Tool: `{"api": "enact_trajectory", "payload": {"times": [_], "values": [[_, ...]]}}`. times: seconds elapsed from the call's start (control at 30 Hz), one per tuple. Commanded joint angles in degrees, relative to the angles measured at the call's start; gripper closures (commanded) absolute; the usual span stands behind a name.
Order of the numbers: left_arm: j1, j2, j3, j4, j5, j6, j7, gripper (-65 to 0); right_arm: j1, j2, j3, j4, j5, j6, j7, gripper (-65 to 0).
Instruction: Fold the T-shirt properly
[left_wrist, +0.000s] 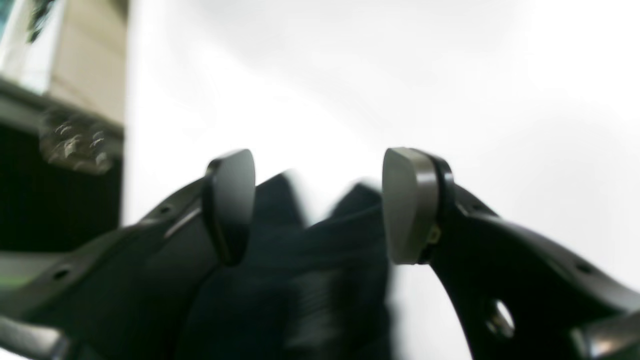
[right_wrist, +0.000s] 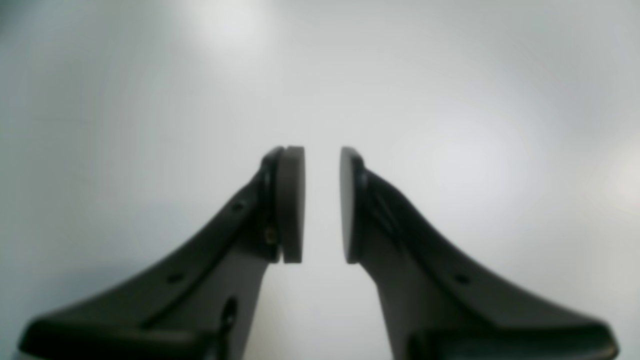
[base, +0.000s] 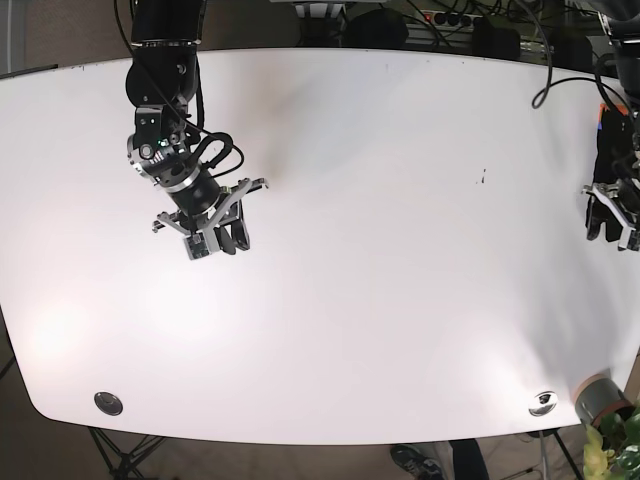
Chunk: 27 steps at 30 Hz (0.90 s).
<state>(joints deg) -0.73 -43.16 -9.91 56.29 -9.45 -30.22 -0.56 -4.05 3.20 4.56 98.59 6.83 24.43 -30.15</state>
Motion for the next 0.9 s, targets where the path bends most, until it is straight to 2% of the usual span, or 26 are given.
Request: {"api": "enact_trajectory", "payload": {"times": [0.0,0.1,0.2,0.43,0.57,0.63,0.77,0.87], "values": [[-0.6,1.7,-0.4,5.5,-0.6,3.7,-1.5,-36.4,-0.8,0.0,0.1,1.0,-3.5,0.41,7.8,-10.9],[2.0,5.7,-0.4,12.1,-0.6,8.6,-1.5,-36.4,-4.4,0.1,0.2,1.0,-9.2,0.41,16.4,-10.9],[3.5,10.4,-0.4,17.5,-0.6,11.5,-1.5,-36.4,-7.3,0.7,2.0,1.0,-10.9,0.41,21.7,-10.9],[9.8,20.2,-0.8,27.3,-0.5,15.5,-1.5,-36.4,-13.2,1.1,6.1,0.9,-9.6,0.85,26.0,-10.9],[14.9,26.0,-2.0,32.0,-0.5,16.1,-1.5,-36.4,-17.4,3.5,6.6,0.6,-6.9,0.94,27.5,-10.9],[18.4,28.9,-2.8,34.3,-0.4,16.1,-1.5,-36.4,-20.0,4.8,6.7,0.6,-3.7,0.76,28.1,-10.9],[24.2,32.4,-3.1,38.2,-0.4,16.1,-1.5,-36.4,-23.7,5.8,6.8,0.7,-0.4,0.67,28.3,-10.9],[29.3,34.2,-3.2,41.3,-0.4,16.2,-1.5,-36.4,-26.4,6.6,7.0,0.7,0.2,0.67,28.3,-10.9]]}}
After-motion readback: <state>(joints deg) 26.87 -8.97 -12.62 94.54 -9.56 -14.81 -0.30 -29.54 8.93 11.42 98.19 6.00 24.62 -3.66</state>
